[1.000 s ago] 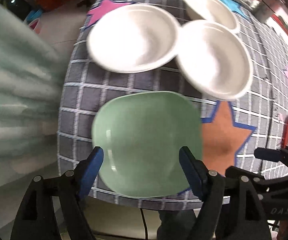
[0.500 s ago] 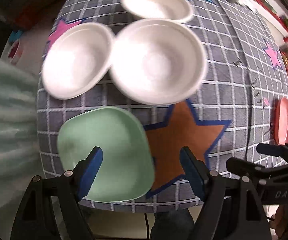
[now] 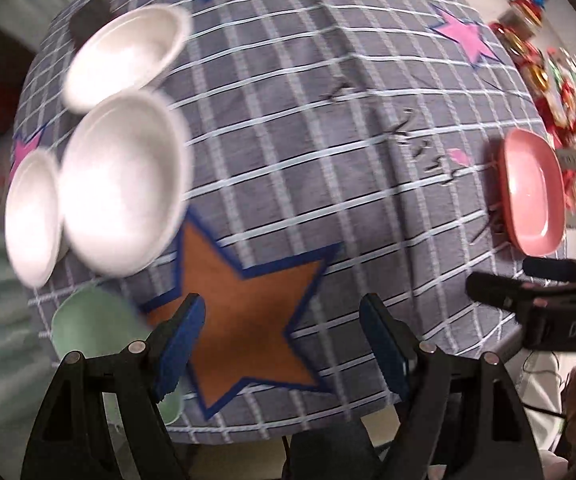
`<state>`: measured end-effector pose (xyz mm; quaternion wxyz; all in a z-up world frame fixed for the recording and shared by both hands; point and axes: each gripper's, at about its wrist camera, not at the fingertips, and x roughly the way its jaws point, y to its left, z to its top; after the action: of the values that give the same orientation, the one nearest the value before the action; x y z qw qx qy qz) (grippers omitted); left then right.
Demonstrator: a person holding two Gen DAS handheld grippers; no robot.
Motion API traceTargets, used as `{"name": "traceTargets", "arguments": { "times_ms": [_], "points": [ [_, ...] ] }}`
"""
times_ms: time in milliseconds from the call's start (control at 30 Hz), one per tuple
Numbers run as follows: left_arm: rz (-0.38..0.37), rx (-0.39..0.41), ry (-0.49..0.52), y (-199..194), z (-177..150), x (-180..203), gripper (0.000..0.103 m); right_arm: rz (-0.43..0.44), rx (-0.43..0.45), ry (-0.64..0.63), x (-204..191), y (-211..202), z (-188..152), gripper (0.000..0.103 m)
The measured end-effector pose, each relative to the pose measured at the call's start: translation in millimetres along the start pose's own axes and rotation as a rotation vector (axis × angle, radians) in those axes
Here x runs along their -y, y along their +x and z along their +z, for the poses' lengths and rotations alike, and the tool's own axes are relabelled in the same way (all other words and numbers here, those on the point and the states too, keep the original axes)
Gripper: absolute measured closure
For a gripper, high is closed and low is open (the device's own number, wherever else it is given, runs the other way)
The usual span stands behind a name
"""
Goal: Organize plates and bowls
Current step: 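Move both tools over to the pink square plate, then grip the pink plate rim with the left gripper while the right gripper grips it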
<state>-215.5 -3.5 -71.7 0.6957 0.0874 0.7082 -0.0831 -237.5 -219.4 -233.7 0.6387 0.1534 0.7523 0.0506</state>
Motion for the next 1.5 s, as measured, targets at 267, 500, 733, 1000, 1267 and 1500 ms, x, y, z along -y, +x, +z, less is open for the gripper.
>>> {"name": "traceTargets", "arguments": {
  "times_ms": [267,500,733,1000,1267,1500],
  "points": [
    [-0.031,-0.007,0.083,3,28,65,0.021,-0.028,0.049,0.144,79,-22,0,0.000],
    [-0.064,-0.004,0.143,5,53,117,0.021,-0.061,0.082,0.253,158,-52,13,0.000],
    [-0.070,-0.019,0.165,23,68,156,0.021,-0.117,0.081,0.286,222,-83,21,0.000],
    [-0.088,-0.016,0.151,39,94,179,0.021,-0.171,0.075,0.265,278,-107,40,0.000],
    [-0.080,-0.014,0.176,113,165,327,0.021,-0.200,0.106,0.277,295,-102,54,0.000],
    [-0.083,-0.033,0.184,152,209,399,0.021,-0.218,0.109,0.232,286,-109,51,0.040]
  ]
}}
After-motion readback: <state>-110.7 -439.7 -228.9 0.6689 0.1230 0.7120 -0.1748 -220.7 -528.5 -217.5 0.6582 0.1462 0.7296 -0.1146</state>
